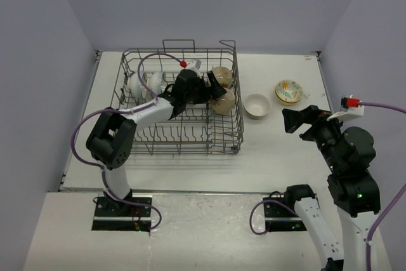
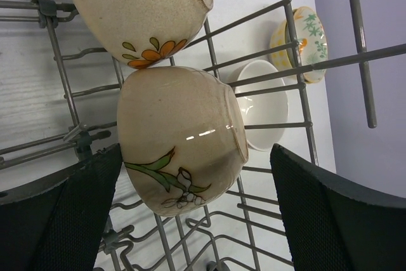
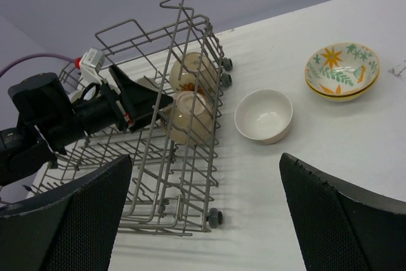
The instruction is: Unload the bowls from the dish rack
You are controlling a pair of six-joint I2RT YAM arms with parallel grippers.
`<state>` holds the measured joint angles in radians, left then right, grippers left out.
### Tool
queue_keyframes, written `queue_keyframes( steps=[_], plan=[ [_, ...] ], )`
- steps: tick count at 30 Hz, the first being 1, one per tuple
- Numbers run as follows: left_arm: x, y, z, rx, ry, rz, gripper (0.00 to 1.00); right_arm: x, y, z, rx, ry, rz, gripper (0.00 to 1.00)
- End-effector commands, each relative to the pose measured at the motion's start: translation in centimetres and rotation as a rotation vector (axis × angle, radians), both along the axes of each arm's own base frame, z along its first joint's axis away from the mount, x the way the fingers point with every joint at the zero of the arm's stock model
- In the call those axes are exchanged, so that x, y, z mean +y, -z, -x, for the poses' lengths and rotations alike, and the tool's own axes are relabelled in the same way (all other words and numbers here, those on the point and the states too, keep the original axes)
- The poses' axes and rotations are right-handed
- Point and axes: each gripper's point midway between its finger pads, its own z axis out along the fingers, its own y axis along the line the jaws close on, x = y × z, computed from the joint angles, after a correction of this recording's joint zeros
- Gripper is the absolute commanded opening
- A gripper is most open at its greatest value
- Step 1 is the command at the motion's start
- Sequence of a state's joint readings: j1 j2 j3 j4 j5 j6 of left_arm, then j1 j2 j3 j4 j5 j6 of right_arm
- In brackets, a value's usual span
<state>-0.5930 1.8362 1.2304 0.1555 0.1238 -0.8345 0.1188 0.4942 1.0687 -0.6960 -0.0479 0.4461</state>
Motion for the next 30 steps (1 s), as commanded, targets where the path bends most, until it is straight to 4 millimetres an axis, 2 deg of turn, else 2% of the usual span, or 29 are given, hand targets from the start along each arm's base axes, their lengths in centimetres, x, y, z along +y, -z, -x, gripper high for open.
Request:
queue_keyframes(
  steps=[1,4,9,16,26,30],
  plan=[
    [-1.8,-1.0,0.4,-0.011,0.062,0.084,0.97,0.2,-1.2,0.4,-0.032,-0.021,0.014,0.99],
    [-1.8,0.2,0.4,0.028,0.061,0.058,0.97,0.2,-1.2,0.4,-0.032,-0.020,0.014,0.99],
    [-1.9,0.3,0.8,0.029,0.069,0.083,0.97,0.3,-1.2,0.3,-0.034,-0.024,0.015,0.99],
    [-2.2,-1.6,0.9,-0.018,0.085,0.124,0.93,0.2,-1.1,0.2,-0.032,-0.020,0.018,0.99],
    [-2.5,-3.2,1.3,-0.055,0.114,0.171,0.88,0.5,-0.7,-0.2,-0.018,-0.036,0.021,0.99],
    [-2.9,-3.5,1.5,-0.065,0.137,0.192,0.76,0.7,-0.5,-0.3,-0.017,-0.048,0.019,0.99]
  ],
)
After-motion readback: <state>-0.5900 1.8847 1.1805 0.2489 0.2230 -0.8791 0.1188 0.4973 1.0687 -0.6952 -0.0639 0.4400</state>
